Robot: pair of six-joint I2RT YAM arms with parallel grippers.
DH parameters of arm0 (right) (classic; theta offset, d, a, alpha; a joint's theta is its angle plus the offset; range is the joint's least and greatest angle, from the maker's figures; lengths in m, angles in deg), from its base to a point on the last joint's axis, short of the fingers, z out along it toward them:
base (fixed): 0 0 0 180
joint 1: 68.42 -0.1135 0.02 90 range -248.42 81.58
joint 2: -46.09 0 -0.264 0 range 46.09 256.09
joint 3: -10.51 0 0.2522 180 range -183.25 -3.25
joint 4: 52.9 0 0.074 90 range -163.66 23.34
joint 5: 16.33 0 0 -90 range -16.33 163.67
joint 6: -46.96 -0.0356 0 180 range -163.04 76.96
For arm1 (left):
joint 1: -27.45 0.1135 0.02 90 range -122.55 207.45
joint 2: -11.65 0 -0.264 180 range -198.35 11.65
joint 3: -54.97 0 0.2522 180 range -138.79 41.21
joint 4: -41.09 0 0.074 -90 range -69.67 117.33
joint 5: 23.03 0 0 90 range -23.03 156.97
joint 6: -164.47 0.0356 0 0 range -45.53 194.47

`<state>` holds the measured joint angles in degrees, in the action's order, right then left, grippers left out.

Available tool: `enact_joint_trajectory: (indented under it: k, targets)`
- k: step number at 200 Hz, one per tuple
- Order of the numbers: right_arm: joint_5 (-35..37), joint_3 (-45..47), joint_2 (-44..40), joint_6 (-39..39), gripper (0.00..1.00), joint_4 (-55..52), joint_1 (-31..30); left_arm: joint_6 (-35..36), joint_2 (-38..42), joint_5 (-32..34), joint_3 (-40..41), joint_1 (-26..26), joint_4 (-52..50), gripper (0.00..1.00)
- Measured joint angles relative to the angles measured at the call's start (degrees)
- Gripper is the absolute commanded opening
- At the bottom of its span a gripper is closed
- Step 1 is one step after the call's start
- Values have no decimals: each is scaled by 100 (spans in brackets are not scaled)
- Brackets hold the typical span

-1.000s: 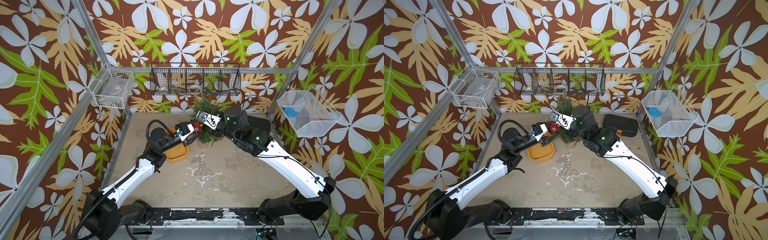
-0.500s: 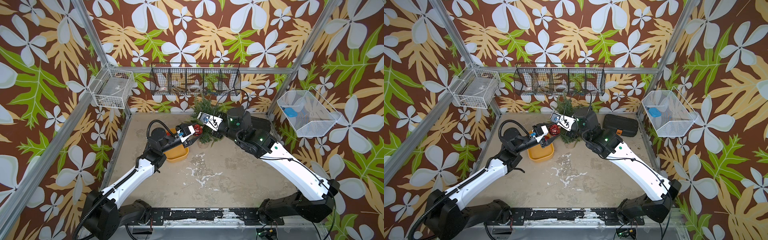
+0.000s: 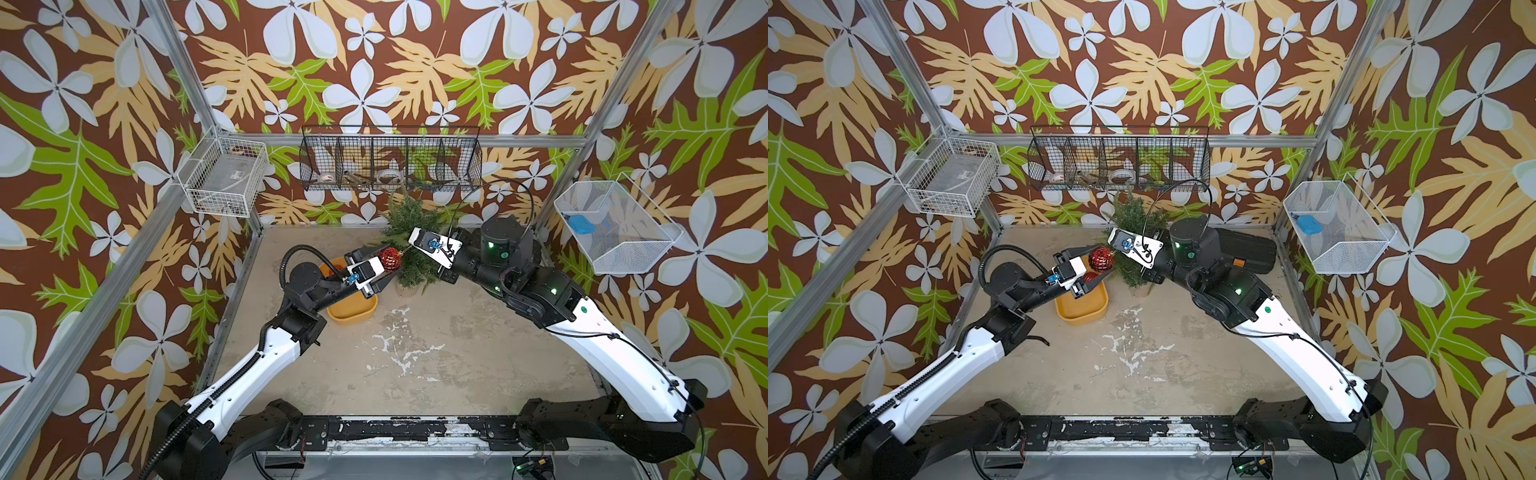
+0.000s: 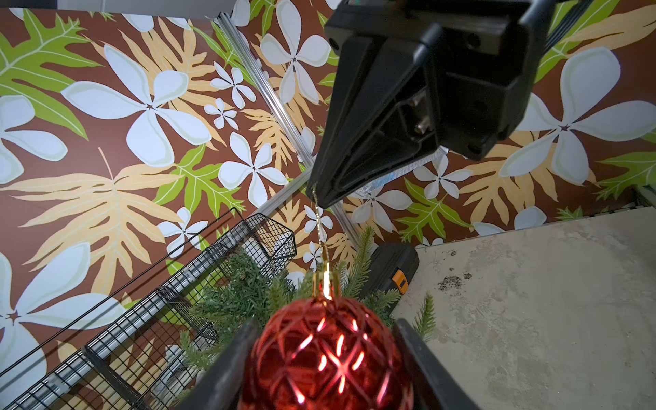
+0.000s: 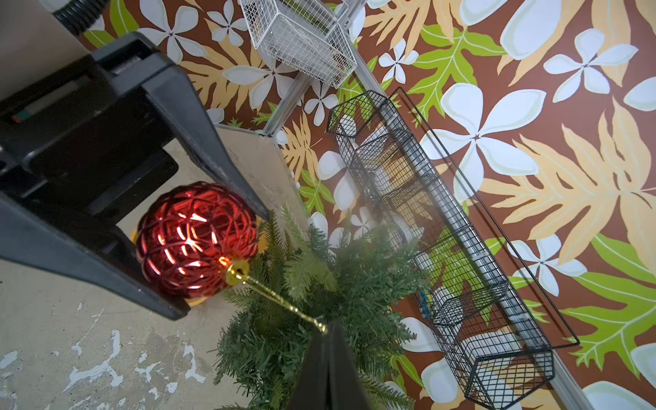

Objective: Decorate the small christmas tree with ornaments
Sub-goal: Hang an ornament on the christmas tree.

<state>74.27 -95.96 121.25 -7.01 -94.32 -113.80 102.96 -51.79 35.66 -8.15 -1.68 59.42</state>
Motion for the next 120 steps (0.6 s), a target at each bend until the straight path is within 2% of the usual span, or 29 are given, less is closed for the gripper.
enact_joint_trajectory:
  k: [66,120]
  targets:
    - [-48,-11,219,-15,0,-37,0,31,-160,83,-17,-24,-33,19]
    - [431,28,372,26,0,-15,0,31,-273,85,-61,-24,-31,19]
